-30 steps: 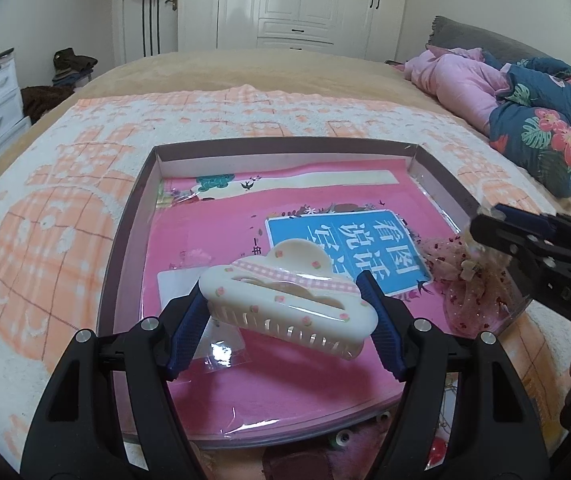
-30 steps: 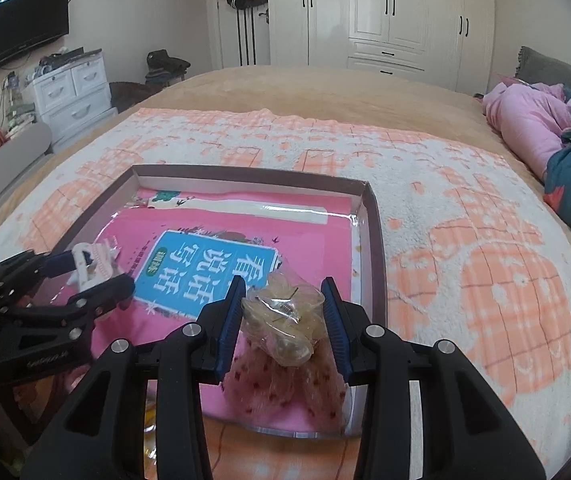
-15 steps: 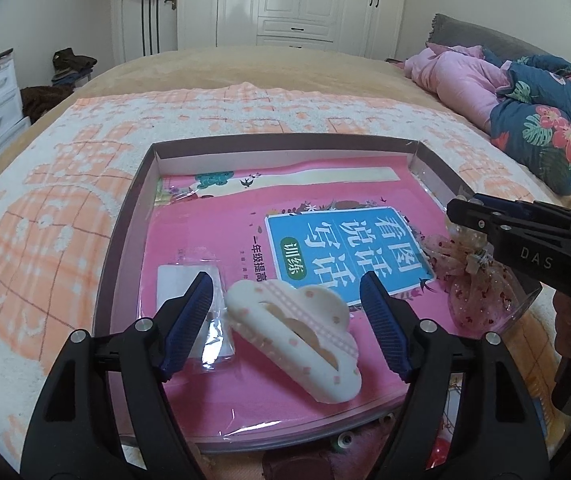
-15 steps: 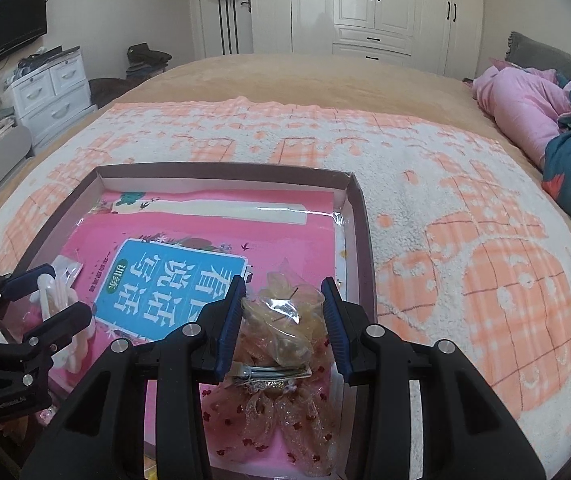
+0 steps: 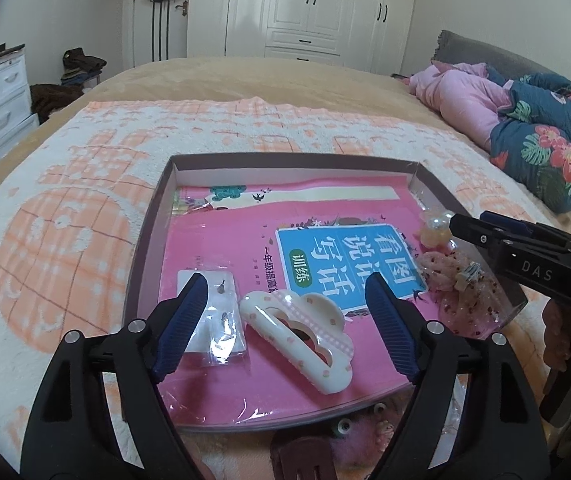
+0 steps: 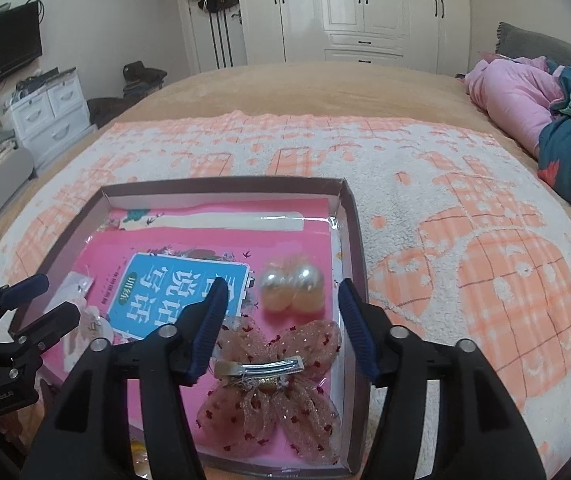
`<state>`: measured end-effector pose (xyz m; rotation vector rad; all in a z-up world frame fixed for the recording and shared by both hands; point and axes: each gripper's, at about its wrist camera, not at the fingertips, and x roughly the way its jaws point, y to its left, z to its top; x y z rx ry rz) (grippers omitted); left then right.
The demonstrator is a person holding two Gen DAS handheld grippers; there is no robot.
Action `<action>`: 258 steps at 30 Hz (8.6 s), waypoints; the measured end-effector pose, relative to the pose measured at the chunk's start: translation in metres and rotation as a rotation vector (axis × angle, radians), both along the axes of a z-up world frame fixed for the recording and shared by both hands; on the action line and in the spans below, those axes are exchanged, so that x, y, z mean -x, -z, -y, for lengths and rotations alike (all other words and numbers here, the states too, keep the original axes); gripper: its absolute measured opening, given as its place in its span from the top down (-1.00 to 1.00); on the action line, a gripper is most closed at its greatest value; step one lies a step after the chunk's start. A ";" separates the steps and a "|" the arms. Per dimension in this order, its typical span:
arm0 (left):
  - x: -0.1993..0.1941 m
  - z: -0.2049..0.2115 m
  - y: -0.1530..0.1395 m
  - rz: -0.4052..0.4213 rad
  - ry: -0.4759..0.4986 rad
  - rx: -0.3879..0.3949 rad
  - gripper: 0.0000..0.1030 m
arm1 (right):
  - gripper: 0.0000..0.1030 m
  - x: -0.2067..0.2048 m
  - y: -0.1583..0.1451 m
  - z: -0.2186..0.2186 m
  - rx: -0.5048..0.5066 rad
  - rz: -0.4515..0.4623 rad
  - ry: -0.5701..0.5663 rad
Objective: Organize jewelry
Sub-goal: 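Place the claw clip in the box with left tool while right tool places the bagged item, then withdraw both tools from the box toward the remaining accessories, then grasp the clear bag with left tool while right tool grasps the coiled tan hair tie, then carry the clear bag into the box with left tool while right tool carries the hair tie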
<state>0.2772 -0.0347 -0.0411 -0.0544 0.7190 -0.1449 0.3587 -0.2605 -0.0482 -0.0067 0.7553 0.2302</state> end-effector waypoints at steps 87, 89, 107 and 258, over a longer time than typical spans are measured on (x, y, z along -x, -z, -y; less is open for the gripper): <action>0.128 0.021 -0.013 0.093 0.122 -0.069 -0.71 | -0.78 0.199 0.001 0.025 0.004 0.026 -0.032; 0.130 0.026 -0.011 0.092 0.140 -0.078 -0.66 | -0.77 0.202 0.004 0.027 0.013 0.016 -0.016; 0.123 0.053 0.010 0.055 0.194 -0.128 -0.26 | -0.38 0.206 0.022 0.023 0.108 -0.026 0.028; -0.033 -0.002 0.000 0.031 0.047 -0.083 0.66 | 0.61 0.014 0.015 -0.020 0.028 -0.061 -0.076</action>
